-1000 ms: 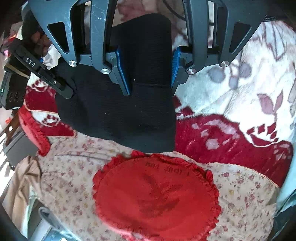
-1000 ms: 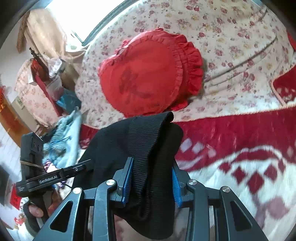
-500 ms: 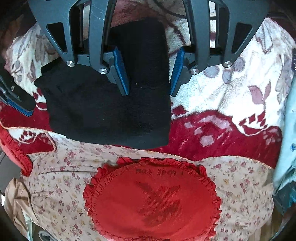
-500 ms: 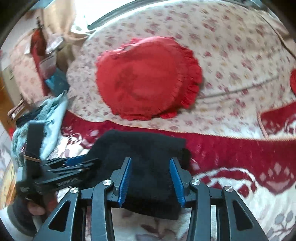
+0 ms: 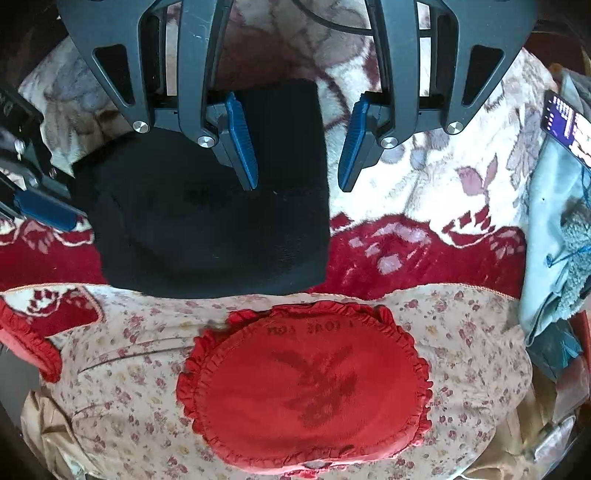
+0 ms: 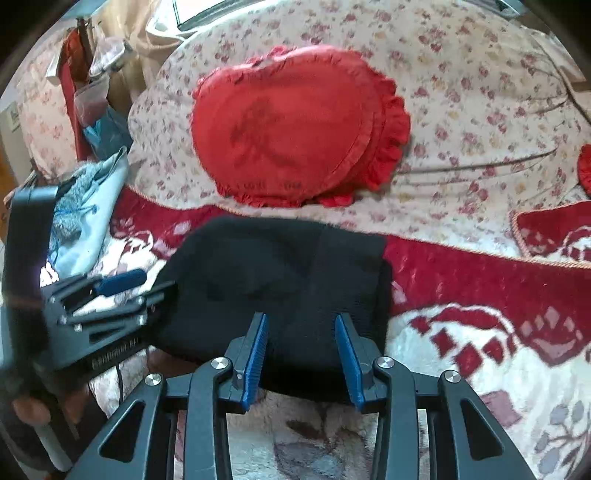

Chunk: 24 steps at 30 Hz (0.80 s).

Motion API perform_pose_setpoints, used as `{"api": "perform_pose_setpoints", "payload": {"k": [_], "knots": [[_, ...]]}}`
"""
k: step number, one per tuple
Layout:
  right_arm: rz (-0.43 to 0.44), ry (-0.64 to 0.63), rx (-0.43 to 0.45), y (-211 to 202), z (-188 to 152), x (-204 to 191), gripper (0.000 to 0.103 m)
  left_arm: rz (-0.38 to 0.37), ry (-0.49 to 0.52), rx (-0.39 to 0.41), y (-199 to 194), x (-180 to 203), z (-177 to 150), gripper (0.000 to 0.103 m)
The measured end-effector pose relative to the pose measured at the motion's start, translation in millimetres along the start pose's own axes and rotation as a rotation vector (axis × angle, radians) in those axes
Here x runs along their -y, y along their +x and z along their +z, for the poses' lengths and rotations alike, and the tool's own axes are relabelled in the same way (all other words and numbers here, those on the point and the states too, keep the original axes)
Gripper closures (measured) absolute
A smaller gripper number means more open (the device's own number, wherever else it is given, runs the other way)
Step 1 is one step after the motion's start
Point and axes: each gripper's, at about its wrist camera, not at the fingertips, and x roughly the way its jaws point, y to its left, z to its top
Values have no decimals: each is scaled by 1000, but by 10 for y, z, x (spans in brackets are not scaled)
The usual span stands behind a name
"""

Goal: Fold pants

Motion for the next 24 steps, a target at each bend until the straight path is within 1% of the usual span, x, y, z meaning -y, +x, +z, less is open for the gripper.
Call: {"api": "perform_pose_setpoints", "payload": {"k": [3, 6, 14, 19, 24], "knots": [[-24, 4, 15, -70, 33, -8, 66, -21, -20, 10, -84, -26, -29, 59], [-52, 17, 2, -83, 57, -13, 66, -39, -48, 25, -181, -54, -57, 59], [-64, 29, 20, -212, 80, -85, 66, -23, -72, 76, -451, -114, -130, 59], [-58, 27, 24, -272, 60, -134, 66, -34, -95, 88, -561, -150, -155, 59], [-60, 24, 30, -327, 31, -181, 66, -39, -90, 100, -636, -128, -173, 59]]}}
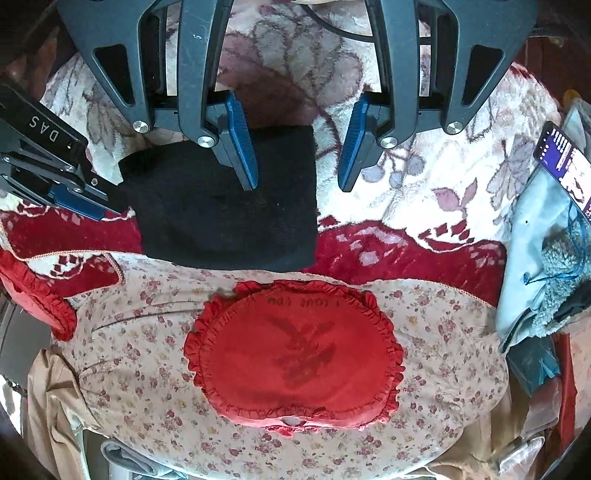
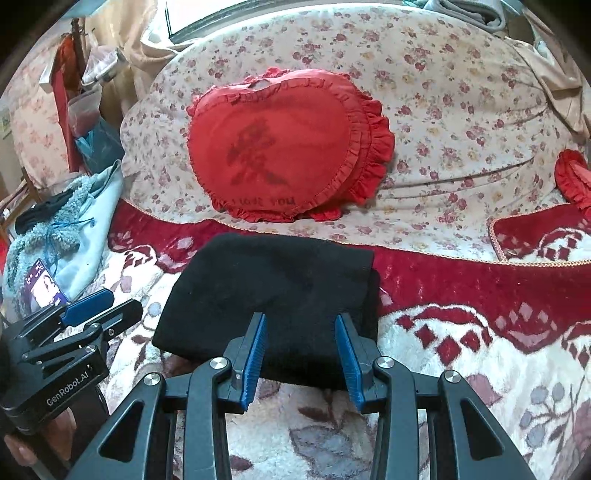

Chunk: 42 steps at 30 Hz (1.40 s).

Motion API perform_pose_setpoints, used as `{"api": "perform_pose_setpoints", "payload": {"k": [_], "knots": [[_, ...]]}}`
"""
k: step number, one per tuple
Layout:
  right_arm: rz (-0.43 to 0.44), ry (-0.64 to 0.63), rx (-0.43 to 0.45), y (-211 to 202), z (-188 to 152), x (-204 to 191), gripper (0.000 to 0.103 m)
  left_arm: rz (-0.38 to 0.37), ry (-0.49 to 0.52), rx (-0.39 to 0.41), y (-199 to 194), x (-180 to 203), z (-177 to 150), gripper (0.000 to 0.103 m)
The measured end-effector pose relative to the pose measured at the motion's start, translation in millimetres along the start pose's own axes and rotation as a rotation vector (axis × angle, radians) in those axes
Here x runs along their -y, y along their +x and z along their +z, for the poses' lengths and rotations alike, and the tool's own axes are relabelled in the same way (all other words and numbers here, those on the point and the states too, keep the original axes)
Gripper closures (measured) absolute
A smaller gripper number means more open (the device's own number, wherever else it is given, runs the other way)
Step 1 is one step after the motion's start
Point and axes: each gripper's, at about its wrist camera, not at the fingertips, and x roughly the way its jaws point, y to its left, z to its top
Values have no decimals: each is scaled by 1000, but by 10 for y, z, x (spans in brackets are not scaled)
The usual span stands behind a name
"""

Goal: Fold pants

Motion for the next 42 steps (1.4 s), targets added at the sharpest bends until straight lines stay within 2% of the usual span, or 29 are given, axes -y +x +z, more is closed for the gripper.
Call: {"api": "perform_pose_setpoints", "payload": {"k": [42], "knots": [[12, 11, -10, -22, -24, 25, 66, -14, 26, -7, -50, 109, -5, 59]]}}
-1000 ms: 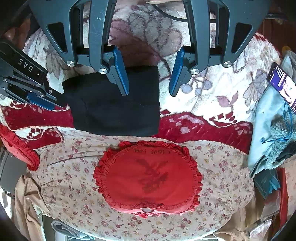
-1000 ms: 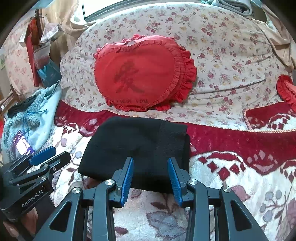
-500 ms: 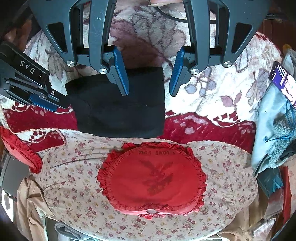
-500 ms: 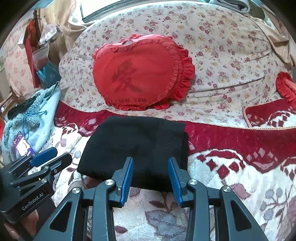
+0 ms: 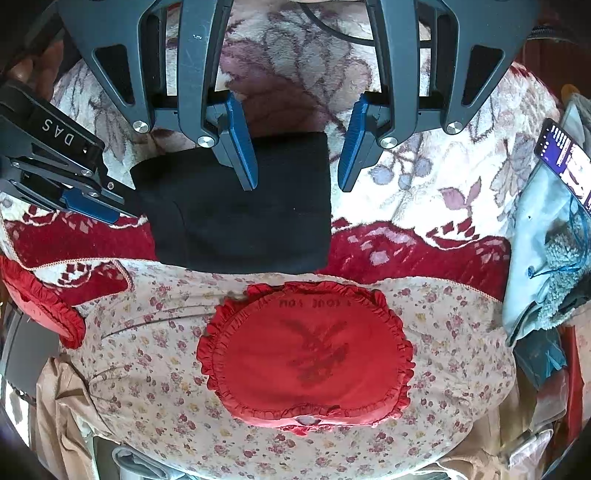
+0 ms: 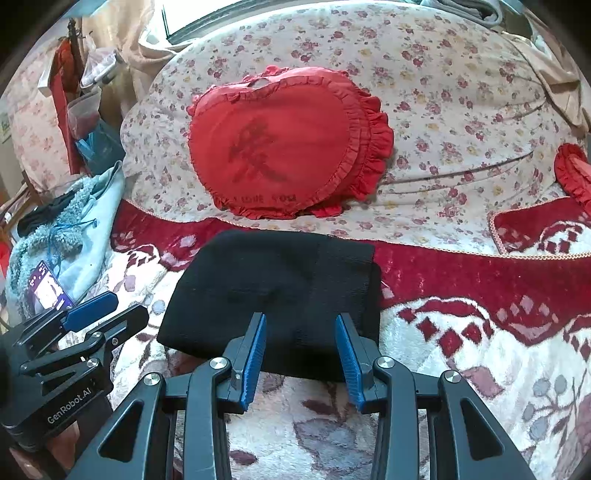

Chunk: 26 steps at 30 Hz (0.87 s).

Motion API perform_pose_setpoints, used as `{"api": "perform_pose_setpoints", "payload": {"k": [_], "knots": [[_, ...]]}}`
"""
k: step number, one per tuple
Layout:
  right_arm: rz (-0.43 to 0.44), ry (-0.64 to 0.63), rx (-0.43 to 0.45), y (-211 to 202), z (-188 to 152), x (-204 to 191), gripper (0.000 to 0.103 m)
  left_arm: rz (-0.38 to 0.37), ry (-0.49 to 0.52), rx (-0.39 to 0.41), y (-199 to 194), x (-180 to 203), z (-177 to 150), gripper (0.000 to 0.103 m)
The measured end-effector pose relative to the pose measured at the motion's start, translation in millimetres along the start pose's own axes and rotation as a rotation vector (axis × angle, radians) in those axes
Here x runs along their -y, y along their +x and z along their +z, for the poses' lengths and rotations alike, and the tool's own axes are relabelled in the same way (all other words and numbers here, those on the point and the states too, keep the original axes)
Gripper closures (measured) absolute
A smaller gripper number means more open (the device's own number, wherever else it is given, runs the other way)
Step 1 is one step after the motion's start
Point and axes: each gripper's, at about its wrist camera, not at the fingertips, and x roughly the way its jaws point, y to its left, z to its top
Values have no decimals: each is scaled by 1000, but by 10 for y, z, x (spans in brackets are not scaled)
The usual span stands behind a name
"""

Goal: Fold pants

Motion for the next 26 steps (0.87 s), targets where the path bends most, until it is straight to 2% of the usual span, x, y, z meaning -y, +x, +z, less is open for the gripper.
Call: {"api": "perform_pose_setpoints", "payload": {"k": [18, 26], "knots": [[2, 3, -5, 42, -22, -12, 66, -2, 7, -4, 9, 20, 7, 59], [-1, 14, -11, 65, -69, -5, 65, 5, 16, 20, 18, 20, 2, 59]]}}
